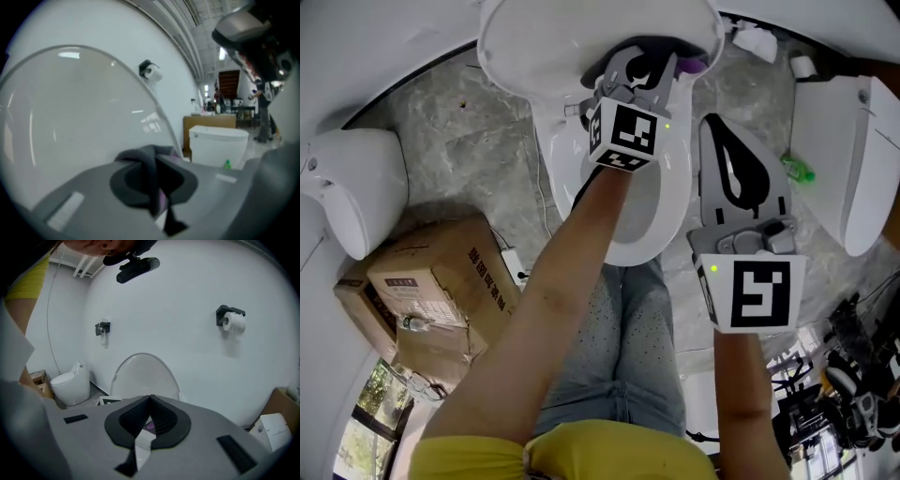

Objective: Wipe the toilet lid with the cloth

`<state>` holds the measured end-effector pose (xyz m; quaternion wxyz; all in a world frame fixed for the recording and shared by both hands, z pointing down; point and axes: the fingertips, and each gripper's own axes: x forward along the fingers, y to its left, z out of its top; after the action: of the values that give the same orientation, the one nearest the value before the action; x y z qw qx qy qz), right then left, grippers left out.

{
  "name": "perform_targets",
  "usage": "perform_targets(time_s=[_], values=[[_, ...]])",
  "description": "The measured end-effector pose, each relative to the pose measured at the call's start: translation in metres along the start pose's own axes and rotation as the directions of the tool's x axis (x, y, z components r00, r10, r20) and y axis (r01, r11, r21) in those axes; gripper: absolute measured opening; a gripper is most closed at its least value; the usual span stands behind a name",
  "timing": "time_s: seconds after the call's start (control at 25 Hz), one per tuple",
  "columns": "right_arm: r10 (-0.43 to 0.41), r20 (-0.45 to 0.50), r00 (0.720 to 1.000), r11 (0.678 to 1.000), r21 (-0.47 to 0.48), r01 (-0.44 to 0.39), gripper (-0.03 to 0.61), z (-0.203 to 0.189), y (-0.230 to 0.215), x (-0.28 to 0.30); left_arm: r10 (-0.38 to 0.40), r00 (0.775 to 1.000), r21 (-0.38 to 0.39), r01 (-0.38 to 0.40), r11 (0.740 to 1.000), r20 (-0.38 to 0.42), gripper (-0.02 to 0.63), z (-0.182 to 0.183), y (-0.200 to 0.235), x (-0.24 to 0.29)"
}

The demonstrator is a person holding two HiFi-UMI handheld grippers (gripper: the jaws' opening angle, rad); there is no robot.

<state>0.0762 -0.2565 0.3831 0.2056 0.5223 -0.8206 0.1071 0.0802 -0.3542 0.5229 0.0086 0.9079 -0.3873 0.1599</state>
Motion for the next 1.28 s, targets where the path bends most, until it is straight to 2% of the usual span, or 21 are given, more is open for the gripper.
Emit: perform_targets(time_s=[0.2,0.36,0.44,0.52,0.64,0.8,0.88,1.0,1.08,1.16,1.28], values=[[0.03,0.005,1.0,0.999,0.024,-0.03,0.017,0.0,0.014,0.008,0.093,0.989,0.027,-0.09,0.996,-0.116,0.018,-0.058,0.059,-0.055],[0.055,0.002,0.999,0.998,0.03,-0.055,0.017,-0.004,0.024,0.011,0.217,0.951,0.016,-0.219,0.976,-0.222,0.018,-0.104,0.102,-0.101],[0.061,-0.013,0.998,0.998,0.031,-0.06,0.017,-0.01,0.026,0.01,0.265,0.933,0.007,-0.271,0.962,-0.244,0.018,-0.112,0.108,-0.107],[0.06,-0.027,0.998,0.998,0.035,-0.059,0.017,-0.016,0.026,0.01,0.286,0.925,-0.001,-0.296,0.955,-0.25,0.018,-0.112,0.104,-0.101],[0.048,-0.042,0.998,0.998,0.043,-0.046,0.017,-0.023,0.02,0.008,0.216,0.946,-0.021,-0.228,0.973,-0.242,0.018,-0.107,0.075,-0.072],[0.024,-0.054,0.998,0.999,0.044,-0.021,0.017,-0.027,0.01,0.006,0.061,0.976,-0.026,-0.068,0.997,-0.208,0.018,-0.091,0.019,-0.017],[0.015,-0.06,0.998,0.999,0.045,-0.012,0.017,-0.03,0.007,0.005,-0.026,0.978,-0.005,0.026,1.0,-0.205,0.018,-0.087,-0.013,0.009],[0.014,-0.065,0.998,0.999,0.03,-0.012,0.017,-0.034,0.003,0.001,-0.129,0.961,0.004,0.134,0.991,-0.246,0.018,-0.101,-0.046,0.032],[0.017,-0.067,0.998,1.0,0.024,-0.015,0.017,-0.036,0.002,-0.002,-0.153,0.942,-0.017,0.155,0.988,-0.298,0.017,-0.12,-0.047,0.031],[0.021,-0.067,0.998,0.999,0.026,-0.019,0.017,-0.036,0.004,-0.002,-0.13,0.925,-0.024,0.13,0.991,-0.357,0.017,-0.143,-0.031,0.017],[0.029,-0.064,0.998,0.999,0.033,-0.027,0.017,-0.036,0.008,-0.003,-0.066,0.893,-0.041,0.053,0.998,-0.446,0.017,-0.18,0.007,-0.018]])
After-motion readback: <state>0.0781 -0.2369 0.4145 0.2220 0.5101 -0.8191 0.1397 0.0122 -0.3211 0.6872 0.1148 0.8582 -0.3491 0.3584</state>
